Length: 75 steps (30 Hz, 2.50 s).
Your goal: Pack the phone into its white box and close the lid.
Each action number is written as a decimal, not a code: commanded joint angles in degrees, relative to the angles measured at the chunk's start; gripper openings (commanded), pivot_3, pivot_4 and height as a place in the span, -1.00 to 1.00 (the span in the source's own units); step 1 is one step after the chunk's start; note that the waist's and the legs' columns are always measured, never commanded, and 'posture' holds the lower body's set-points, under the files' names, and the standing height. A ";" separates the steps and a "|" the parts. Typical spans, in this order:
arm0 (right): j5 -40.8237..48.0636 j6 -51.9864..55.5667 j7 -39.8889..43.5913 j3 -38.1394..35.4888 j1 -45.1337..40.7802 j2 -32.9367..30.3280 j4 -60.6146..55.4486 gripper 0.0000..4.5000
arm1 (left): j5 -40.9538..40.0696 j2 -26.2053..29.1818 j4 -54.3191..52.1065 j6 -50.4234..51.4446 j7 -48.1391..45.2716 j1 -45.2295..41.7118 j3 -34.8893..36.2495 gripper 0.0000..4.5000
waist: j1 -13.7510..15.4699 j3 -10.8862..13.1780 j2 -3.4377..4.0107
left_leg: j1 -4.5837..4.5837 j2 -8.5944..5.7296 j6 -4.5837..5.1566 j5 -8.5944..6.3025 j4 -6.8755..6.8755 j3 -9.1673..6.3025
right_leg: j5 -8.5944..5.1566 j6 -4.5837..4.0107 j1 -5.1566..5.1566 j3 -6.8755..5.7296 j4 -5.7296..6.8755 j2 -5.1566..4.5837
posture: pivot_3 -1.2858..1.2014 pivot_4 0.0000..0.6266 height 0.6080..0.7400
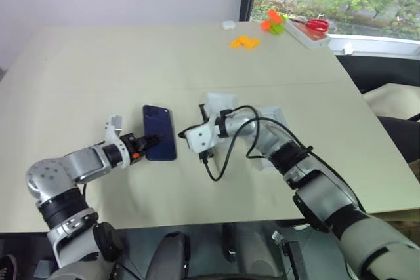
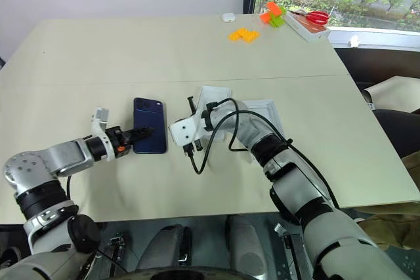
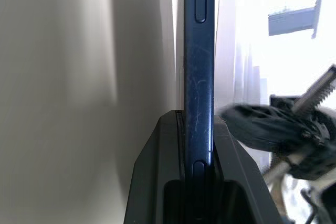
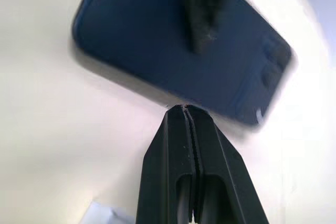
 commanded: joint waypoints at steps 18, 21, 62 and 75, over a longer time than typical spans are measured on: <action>13.22 46.13 6.34 -5.65 12.32 -15.04 -38.45 0.98 | -3.98 6.67 -5.18 -10.68 -12.81 -2.55 -9.63 -1.00 | 1.36 -0.02 0.00 | -1.03 -0.02 0.01 0.01 0.05 0.10 | 0.19 -0.28 -1.03 -0.22 -0.09 0.02 | 0.03 -0.52 1.00; 12.89 47.84 6.43 -4.44 12.70 -16.04 -39.41 0.98 | -4.95 6.82 -4.65 -11.01 -13.02 -2.41 -9.34 -1.00 | 1.53 -0.02 0.00 | -1.03 -0.01 0.01 0.01 0.06 0.10 | 0.20 -0.28 -1.01 -0.22 -0.09 0.01 | 0.03 -0.52 1.00; 16.47 54.89 8.70 -2.53 17.36 -19.57 -47.46 -0.53 | -12.29 7.11 -4.86 -14.41 -8.60 -2.07 -11.60 -1.00 | 1.58 -0.05 -0.05 | -0.85 -0.05 0.07 0.00 0.22 0.13 | 0.21 -0.28 -0.74 -0.20 -0.01 0.05 | 0.03 -0.52 1.00; 12.48 56.76 0.56 3.92 21.43 -14.56 -49.73 -0.53 | -14.12 9.07 -3.14 -14.67 -8.25 -3.14 -12.58 -1.00 | 1.70 -0.07 -0.08 | -0.75 -0.05 -0.05 0.08 0.29 0.10 | 0.21 -0.29 -0.66 -0.22 0.11 0.09 | 0.03 -0.52 1.00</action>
